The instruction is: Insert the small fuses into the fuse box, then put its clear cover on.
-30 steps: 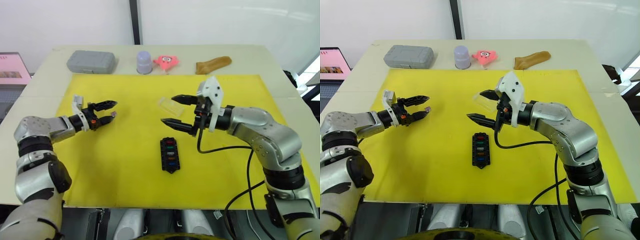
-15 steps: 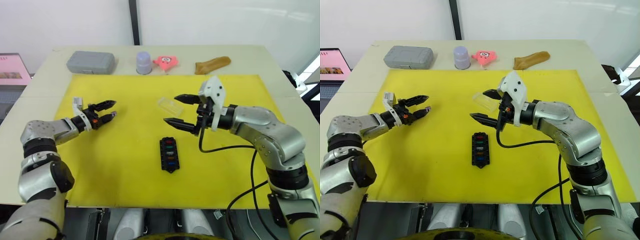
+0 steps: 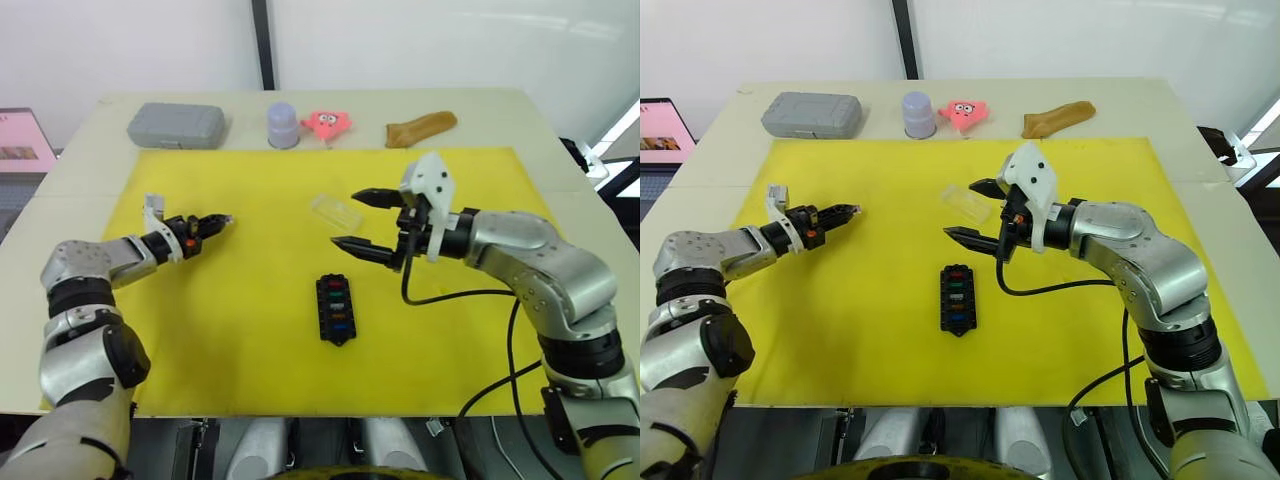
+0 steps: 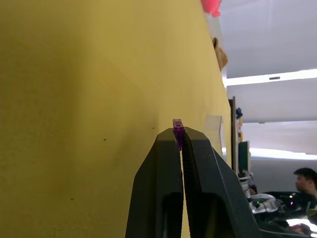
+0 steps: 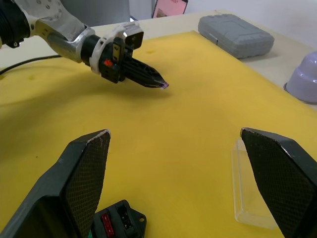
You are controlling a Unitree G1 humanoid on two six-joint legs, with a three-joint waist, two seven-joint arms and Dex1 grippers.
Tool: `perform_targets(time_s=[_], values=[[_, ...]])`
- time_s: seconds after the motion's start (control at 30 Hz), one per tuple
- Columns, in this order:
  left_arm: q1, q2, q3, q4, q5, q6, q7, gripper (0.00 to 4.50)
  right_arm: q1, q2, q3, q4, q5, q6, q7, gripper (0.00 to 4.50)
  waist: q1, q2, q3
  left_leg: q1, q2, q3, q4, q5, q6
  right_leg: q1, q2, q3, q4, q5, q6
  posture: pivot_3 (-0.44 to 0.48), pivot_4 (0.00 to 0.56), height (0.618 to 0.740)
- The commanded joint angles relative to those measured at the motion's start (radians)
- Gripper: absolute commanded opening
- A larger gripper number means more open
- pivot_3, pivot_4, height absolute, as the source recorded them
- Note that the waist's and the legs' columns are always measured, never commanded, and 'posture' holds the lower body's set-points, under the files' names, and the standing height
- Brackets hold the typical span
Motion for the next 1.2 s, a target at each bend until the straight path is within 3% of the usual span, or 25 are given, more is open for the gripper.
perform_targets(time_s=[0.03, 0.3, 0.4, 0.6, 0.8, 0.83, 0.87, 0.93, 1.2], values=[[-0.002, 0.020, 0.008, -0.103, -0.031, 0.030, -0.007, 0.04, -0.020, -0.011, -0.032, -0.033, 0.009, -0.013, 0.009, 4.50, 0.001, 0.000, 0.000, 0.000, 0.000, 0.000, 0.000, 0.000, 0.000, 0.000, 0.000, 0.000, 0.000, 0.000, 0.000, 0.000, 0.150, 0.740], [0.051, 0.016, -0.117, -0.584, -0.204, 0.187, -0.168, 0.04, -0.074, 0.073, -0.192, -0.027, 0.327, 0.212, -0.070, 4.50, 0.002, 0.000, 0.000, -0.001, 0.000, 0.000, 0.000, 0.000, 0.000, 0.000, 0.000, 0.000, -0.001, 0.000, 0.000, 0.000, 0.150, 0.740], [0.030, 0.013, -0.166, -0.721, -0.293, 0.248, -0.222, 0.04, -0.098, 0.097, -0.248, 0.010, 0.533, 0.335, -0.121, 4.50, 0.001, 0.000, 0.000, 0.000, 0.000, -0.001, 0.000, 0.000, 0.000, 0.001, 0.000, 0.000, -0.002, 0.000, 0.000, 0.000, 0.150, 0.740], [-0.009, -0.014, -0.235, -0.831, -0.393, 0.292, -0.261, 0.04, -0.129, 0.142, -0.294, 0.088, 0.803, 0.404, -0.308, 4.50, -0.003, 0.000, 0.000, 0.000, 0.000, 0.000, 0.000, 0.000, 0.000, 0.001, 0.000, 0.000, -0.002, 0.000, 0.000, 0.000, 0.150, 0.740], [-0.007, -0.002, -0.273, -0.853, -0.435, 0.275, -0.304, 0.04, -0.125, 0.132, -0.274, 0.132, 0.924, 0.397, -0.427, 4.50, -0.005, 0.000, 0.000, 0.000, 0.000, 0.000, 0.000, 0.000, 0.000, 0.001, 0.000, 0.000, -0.002, 0.000, 0.000, 0.000, 0.150, 0.740], [-0.005, 0.002, -0.280, -0.854, -0.437, 0.271, -0.312, 0.00, -0.127, 0.129, -0.270, 0.136, 0.939, 0.395, -0.441, 3.93, -0.005, 0.000, 0.000, 0.000, 0.000, 0.000, 0.000, 0.000, 0.000, 0.001, 0.000, 0.000, -0.002, 0.000, 0.000, 0.000, 0.150, 0.740], [-0.004, 0.006, -0.287, -0.856, -0.438, 0.266, -0.318, 0.00, -0.128, 0.126, -0.266, 0.138, 0.950, 0.393, -0.450, 3.71, -0.005, 0.000, 0.000, 0.000, 0.000, 0.000, 0.000, 0.000, 0.000, 0.001, 0.000, 0.000, -0.002, 0.000, 0.000, 0.000, 0.150, 0.740], [-0.001, 0.012, -0.297, -0.854, -0.436, 0.256, -0.326, 0.00, -0.132, 0.116, -0.256, 0.141, 0.964, 0.390, -0.464, 2.83, -0.004, 0.000, 0.000, 0.000, 0.000, 0.000, 0.000, 0.000, 0.000, 0.001, 0.000, 0.000, -0.002, 0.000, 0.000, 0.000, 0.150, 0.740], [0.014, 0.025, -0.326, -0.854, -0.435, 0.219, -0.345, 0.00, -0.141, 0.088, -0.212, 0.137, 0.968, 0.384, -0.474, 2.83, -0.001, 0.000, 0.000, 0.000, 0.001, 0.000, 0.000, 0.000, 0.000, 0.001, 0.000, 0.000, -0.002, 0.000, 0.000, 0.000, 0.150, 0.740]])
